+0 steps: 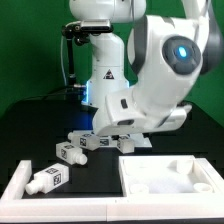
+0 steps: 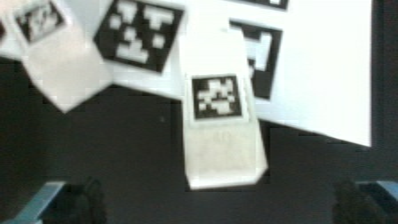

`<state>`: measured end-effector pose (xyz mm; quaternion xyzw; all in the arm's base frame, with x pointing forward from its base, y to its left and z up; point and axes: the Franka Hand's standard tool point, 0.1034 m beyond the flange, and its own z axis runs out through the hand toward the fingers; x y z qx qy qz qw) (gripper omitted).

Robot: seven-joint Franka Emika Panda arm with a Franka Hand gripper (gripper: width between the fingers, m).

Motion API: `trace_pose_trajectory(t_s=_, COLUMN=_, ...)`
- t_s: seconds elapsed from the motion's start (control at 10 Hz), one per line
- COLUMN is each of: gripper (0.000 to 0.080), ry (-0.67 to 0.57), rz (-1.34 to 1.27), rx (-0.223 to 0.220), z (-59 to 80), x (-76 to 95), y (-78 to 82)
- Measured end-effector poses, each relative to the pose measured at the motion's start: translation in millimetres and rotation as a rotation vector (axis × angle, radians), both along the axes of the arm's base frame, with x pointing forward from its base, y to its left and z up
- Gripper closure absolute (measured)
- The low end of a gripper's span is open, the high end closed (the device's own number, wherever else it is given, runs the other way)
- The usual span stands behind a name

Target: Assemble one leg

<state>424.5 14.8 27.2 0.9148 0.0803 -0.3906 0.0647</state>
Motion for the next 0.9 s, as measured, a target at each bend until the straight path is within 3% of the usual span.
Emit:
trace_pose_trajectory(t_s=0.2, gripper=0.0150, ry=0.059, rz=-0.036, rx=-0.012, z=-7.5, x=-2.2, y=-5.2)
trace_pose_trajectory(t_s=0.5, gripper=0.0150, ry=0.054, rz=-0.036, rx=-0.010, z=-7.7, x=-2.8, y=-3.0)
trace_pose_trajectory(t_s=0.7, gripper=0.0150, ry=0.079, rz=-0.031, rx=-0.002, z=-12.1, x=-22.0, y=3.5)
trace_pose_trajectory(t_s=0.9, gripper=0.0176, ry=0.086, rz=-0.031, rx=-0.002, z=-13.5, x=-25.0, y=2.9)
